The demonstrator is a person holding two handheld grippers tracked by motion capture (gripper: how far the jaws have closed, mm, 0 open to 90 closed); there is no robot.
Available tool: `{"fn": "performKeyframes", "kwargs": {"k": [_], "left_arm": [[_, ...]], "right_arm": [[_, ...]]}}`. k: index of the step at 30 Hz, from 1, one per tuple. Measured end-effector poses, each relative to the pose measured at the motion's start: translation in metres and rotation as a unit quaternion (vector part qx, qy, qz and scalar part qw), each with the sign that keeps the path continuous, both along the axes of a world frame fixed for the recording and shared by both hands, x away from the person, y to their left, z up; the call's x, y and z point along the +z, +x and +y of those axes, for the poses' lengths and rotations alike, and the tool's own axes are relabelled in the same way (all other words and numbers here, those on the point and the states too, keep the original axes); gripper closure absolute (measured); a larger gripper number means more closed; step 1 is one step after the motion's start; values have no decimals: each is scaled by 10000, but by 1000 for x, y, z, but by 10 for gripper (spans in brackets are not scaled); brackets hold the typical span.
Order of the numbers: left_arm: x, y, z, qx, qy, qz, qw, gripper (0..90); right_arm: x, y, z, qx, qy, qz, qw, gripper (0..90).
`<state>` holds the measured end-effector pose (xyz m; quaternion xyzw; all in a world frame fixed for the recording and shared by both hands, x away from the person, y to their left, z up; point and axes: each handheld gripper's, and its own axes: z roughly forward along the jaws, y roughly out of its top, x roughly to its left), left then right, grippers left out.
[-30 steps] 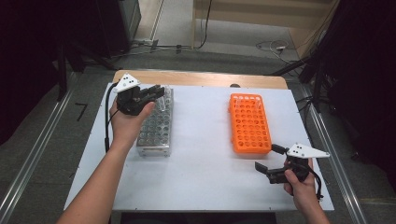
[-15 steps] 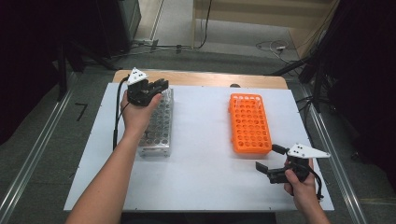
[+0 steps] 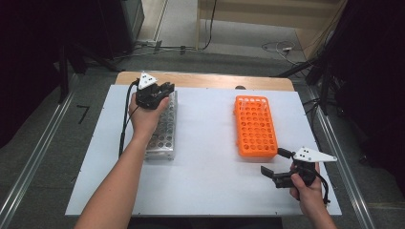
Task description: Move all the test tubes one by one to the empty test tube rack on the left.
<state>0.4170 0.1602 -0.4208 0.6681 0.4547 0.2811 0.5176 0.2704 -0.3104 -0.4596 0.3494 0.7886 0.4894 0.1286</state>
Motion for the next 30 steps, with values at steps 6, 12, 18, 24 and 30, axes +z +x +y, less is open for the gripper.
{"fn": "performKeyframes", "kwargs": {"k": [6,12,18,24,30], "left_arm": [[-5,2,0,53,58,208,9998,766],[-8,1,-1,43,158,324,9993,766],[-8,2,-1,40,163,380,9991,766],[-8,2,-1,71,223,470,9986,763],[-7,2,3,31,238,662,9975,713]], "right_arm": [[0,1,3,-20,-16,8,10000,0],[1,1,3,-49,-12,-9,10000,0],[1,1,3,-46,-15,-12,10000,0],[0,1,3,-47,-30,4,10000,0],[0,0,5,-42,-75,19,10000,0]]}}
